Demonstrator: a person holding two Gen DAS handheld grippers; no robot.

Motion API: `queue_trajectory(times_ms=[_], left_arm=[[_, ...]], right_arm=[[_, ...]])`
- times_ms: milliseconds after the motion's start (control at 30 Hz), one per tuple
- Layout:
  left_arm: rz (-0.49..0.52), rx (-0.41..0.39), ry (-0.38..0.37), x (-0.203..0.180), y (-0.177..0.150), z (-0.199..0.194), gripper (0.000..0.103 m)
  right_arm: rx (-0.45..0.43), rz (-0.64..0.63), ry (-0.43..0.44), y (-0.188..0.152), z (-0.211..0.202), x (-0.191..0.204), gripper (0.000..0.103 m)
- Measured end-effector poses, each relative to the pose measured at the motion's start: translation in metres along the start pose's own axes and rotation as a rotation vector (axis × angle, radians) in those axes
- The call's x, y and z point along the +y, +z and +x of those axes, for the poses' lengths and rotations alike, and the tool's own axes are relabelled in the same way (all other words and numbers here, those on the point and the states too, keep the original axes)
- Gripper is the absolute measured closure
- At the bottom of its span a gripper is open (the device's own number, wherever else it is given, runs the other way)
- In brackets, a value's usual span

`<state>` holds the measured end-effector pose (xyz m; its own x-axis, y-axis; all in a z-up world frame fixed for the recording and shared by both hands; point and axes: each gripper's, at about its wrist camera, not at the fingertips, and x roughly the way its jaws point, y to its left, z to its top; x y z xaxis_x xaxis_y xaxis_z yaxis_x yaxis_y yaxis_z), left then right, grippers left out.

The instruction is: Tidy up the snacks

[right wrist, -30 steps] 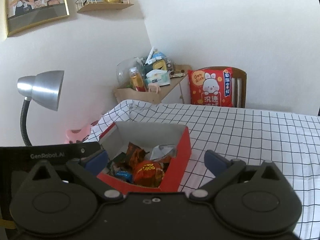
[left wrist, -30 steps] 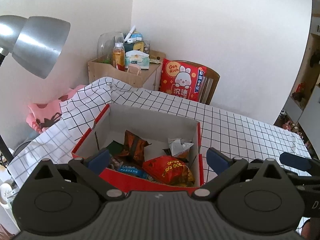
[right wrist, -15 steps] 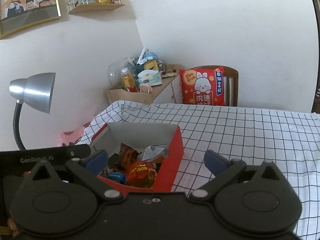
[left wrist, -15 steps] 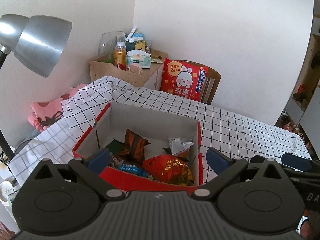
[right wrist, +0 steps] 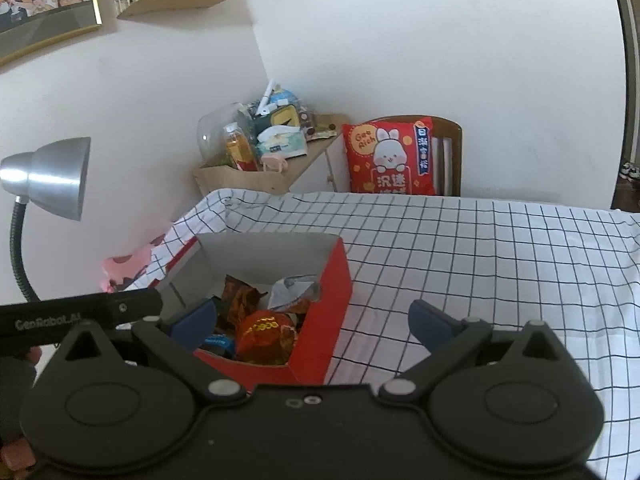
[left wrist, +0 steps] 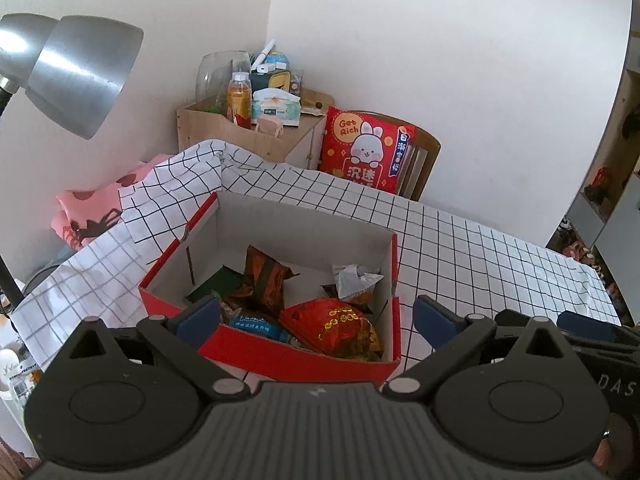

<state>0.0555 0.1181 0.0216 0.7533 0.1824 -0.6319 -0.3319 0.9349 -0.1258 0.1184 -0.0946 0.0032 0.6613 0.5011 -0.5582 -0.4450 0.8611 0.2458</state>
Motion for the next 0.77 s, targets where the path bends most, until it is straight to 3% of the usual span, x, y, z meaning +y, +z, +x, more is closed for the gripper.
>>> queue_trajectory(times_ms=[433,767], left_arm=[[0.017,-0.005,-0.005,-0.004,-0.002,-0.004,0.000],[0.034,0.044,0.003,-0.011,-0.009,0.002,0.000]], right_arm=[[-0.021,0.001,-0.042,0.002,-0.001,-0.007,0.000],[0.013,0.029,-0.067,-0.003,0.000,-0.016,0.000]])
